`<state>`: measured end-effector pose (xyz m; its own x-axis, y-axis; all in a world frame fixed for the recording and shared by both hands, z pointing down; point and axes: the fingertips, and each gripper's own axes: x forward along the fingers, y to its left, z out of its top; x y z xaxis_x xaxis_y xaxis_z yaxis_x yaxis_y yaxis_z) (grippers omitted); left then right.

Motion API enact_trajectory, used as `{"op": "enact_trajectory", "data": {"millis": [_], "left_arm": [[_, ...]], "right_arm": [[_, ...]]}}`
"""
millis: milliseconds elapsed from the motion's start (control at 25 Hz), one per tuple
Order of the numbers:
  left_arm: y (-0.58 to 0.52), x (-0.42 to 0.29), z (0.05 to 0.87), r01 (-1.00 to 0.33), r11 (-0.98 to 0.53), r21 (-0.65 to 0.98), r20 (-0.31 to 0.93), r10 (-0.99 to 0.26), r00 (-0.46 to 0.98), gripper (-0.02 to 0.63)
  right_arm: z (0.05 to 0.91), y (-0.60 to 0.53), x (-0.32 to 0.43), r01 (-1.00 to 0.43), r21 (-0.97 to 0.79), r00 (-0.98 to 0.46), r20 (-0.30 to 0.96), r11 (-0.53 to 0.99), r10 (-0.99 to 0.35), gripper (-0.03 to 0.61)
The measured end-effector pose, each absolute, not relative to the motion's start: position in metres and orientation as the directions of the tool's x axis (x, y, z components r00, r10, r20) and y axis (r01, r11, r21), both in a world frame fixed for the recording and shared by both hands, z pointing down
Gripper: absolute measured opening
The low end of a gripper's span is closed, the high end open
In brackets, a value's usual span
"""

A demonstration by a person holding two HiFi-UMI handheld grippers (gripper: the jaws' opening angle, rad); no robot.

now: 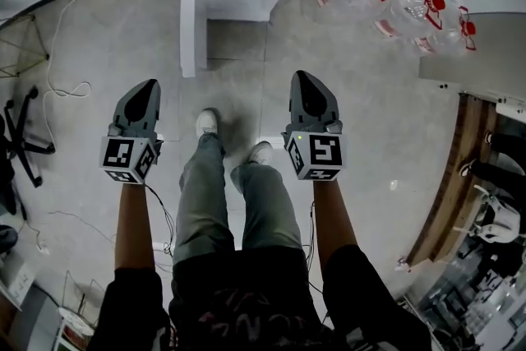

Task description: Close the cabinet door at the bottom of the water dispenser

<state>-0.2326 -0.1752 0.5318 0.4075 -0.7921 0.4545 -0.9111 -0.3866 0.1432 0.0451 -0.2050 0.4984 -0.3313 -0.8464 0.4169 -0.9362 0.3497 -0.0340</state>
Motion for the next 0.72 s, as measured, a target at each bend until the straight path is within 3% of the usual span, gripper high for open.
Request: {"op": "enact_trajectory", "data": {"millis": [440,720], "left_arm": [[-0.198,-0.238,0.676,-0.916,-0.385,0.109,0.458,-0.798,0.390,0.006],[-0.200,-0.238,0.755,-0.871,-0.487,0.064,0.445,-0.768,0.461,0.006]], "right_arm": [[0.651,-0.235,0.058,-0.921,-0.042,-0.363,0.453,0.387,-0.815,0.013],[0.735,-0.254,0.058,-0.915,-0.037,-0.376,0.434,0.401,-0.819,0.014]]}}
